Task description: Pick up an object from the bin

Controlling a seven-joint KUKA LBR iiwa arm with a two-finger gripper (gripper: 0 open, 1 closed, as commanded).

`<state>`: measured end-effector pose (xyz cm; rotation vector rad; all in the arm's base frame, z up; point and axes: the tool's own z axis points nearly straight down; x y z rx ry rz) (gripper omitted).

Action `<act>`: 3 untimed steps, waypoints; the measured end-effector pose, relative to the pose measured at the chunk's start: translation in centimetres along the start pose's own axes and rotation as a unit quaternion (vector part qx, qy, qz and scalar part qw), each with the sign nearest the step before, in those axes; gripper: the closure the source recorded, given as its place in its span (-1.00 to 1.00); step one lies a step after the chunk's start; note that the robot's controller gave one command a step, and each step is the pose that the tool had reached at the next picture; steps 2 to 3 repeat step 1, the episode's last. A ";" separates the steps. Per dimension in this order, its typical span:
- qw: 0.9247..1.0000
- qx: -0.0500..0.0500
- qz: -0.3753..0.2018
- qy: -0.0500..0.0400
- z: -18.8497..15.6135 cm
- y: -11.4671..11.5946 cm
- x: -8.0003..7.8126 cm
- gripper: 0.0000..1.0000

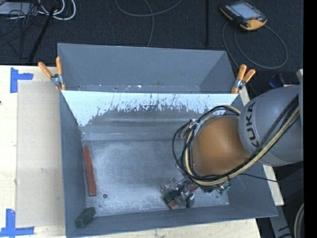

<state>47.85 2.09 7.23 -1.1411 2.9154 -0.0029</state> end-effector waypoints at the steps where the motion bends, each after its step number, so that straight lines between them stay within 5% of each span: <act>1: 1.000 -0.003 0.008 0.004 -12.8 -2.8 -2.2 1.00; 3: 1.000 -0.003 0.008 0.004 -12.8 -2.8 -2.2 1.00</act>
Offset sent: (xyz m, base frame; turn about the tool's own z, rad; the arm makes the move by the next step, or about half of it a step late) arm 0.0000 0.0000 0.0000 0.0000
